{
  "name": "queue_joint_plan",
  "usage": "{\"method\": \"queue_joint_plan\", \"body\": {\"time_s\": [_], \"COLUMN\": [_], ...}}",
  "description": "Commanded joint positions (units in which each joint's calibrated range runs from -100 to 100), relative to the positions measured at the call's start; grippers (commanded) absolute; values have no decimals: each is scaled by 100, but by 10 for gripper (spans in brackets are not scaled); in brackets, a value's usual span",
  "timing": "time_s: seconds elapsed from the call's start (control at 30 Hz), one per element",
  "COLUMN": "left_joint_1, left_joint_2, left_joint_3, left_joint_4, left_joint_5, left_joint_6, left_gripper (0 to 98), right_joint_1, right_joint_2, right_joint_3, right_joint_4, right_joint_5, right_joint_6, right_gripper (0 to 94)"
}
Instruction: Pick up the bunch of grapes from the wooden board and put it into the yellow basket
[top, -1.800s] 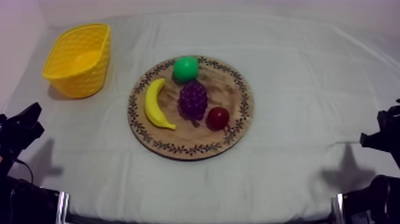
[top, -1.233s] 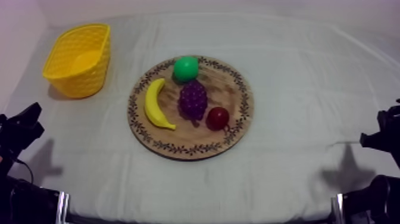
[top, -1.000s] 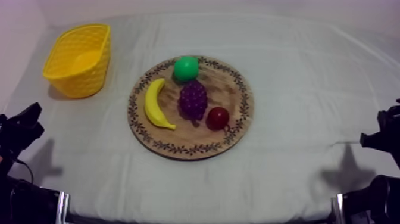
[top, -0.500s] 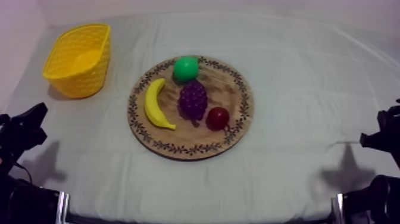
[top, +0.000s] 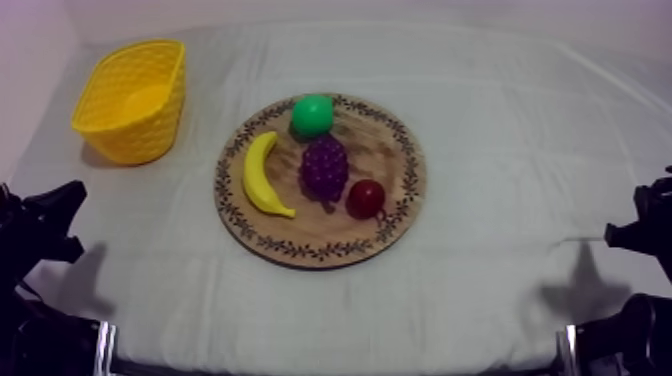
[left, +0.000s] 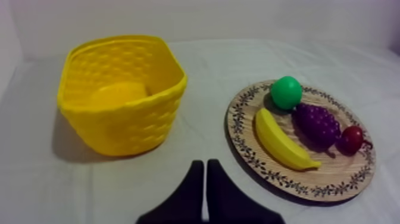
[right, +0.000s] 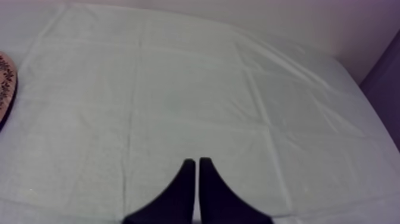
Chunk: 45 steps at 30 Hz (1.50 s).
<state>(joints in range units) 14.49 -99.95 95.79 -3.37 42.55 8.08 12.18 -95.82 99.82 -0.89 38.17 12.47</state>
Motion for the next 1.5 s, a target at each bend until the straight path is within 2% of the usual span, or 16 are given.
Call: {"method": "queue_joint_plan", "body": {"time_s": [0.0,0.13,0.33,0.43,0.57,0.8,1.07,1.23,1.47], "left_joint_1": [-17,-1,83,192,304,683,1195,1515,1945], "left_joint_2": [26,281,1265,1948,2985,5037,7245,8324,9688], "left_joint_3": [-43,-198,-1108,-1941,-3252,-5248,-7263,-8278,-9306], "left_joint_4": [-16,7,267,338,406,440,393,393,423], "left_joint_5": [138,229,364,792,1665,2894,4083,4475,4674], "left_joint_6": [848,1080,1224,1303,1245,1154,1495,1760,1997], "left_gripper": [1,1,0,0,0,0,0,0,0], "right_joint_1": [0,0,0,0,0,0,0,0,0], "right_joint_2": [-2,-2,-2,-2,-2,-2,-2,-2,-2], "right_joint_3": [-5,-5,-5,-5,-5,-5,-5,-5,-5], "right_joint_4": [-1,-1,-1,-1,-1,-1,-1,-1,-1], "right_joint_5": [-3,-3,-3,-3,-3,-3,-3,-3,-3], "right_joint_6": [1,-2,-4,-4,-4,-4,-4,-4,-4], "right_gripper": [3,3,3,3,3,3,3,3,3]}}
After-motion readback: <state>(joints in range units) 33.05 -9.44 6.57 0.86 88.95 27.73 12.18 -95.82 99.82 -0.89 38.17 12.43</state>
